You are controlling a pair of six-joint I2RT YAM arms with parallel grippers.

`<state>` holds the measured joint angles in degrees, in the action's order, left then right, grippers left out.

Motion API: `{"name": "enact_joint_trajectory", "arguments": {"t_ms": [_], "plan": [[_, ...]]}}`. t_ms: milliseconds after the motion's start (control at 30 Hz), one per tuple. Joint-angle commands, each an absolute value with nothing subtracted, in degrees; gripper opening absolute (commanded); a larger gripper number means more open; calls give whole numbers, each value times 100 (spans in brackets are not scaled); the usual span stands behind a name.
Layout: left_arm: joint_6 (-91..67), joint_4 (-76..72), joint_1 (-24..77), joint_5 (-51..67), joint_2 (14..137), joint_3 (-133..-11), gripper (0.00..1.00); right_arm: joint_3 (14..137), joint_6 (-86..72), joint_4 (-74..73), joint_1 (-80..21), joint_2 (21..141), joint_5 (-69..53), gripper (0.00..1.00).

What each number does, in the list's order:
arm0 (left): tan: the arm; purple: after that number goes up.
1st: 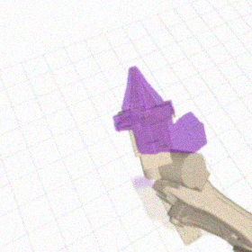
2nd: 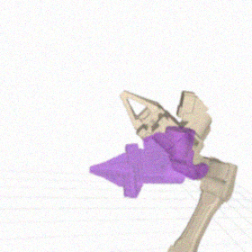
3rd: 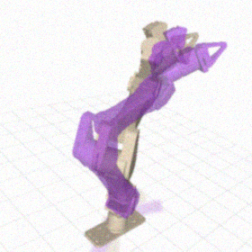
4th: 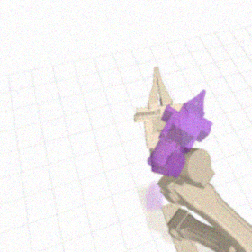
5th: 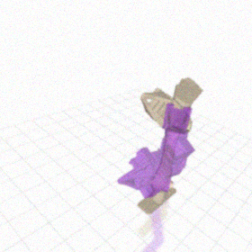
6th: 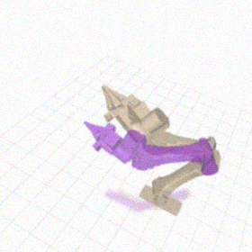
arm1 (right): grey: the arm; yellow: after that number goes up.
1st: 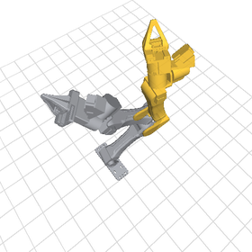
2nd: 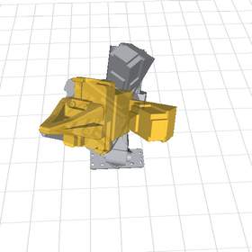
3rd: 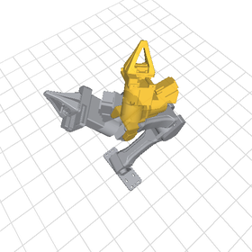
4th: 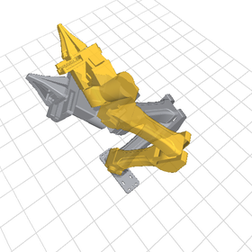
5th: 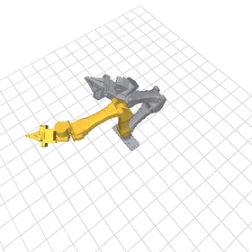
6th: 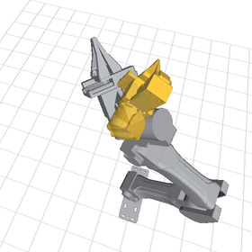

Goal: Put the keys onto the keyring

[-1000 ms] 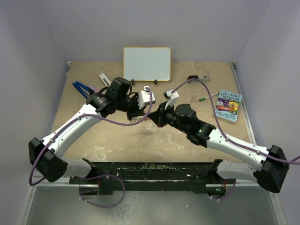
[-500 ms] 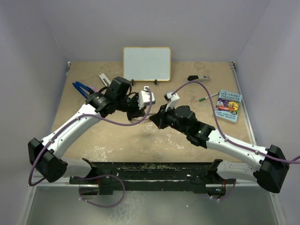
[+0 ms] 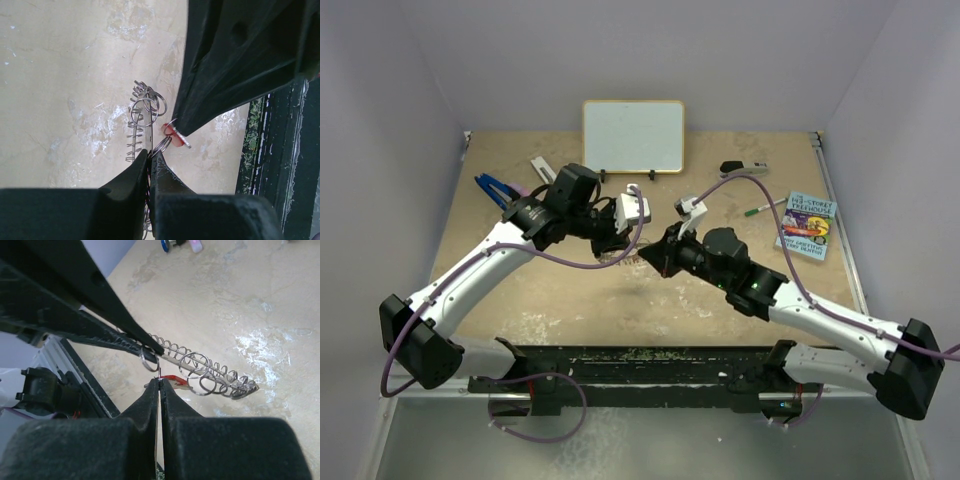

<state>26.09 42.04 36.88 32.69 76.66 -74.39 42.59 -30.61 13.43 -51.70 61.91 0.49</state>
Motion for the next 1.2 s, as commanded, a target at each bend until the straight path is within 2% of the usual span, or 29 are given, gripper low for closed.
{"name": "enact_joint_trajectory", "arguments": {"t_ms": [0, 333, 1167], "plan": [[2510, 3903, 3698, 3089, 7497, -7690, 3, 4122, -3003, 1350, -5172, 5706, -10, 0], [2352, 3797, 3695, 2977, 7527, -7651, 3, 4257, -3033, 1478, -5207, 5919, -201, 0], [2258, 3741, 3699, 2979, 7543, -7524, 3, 4649, -3031, 1840, -5282, 6299, 236, 0]]}}
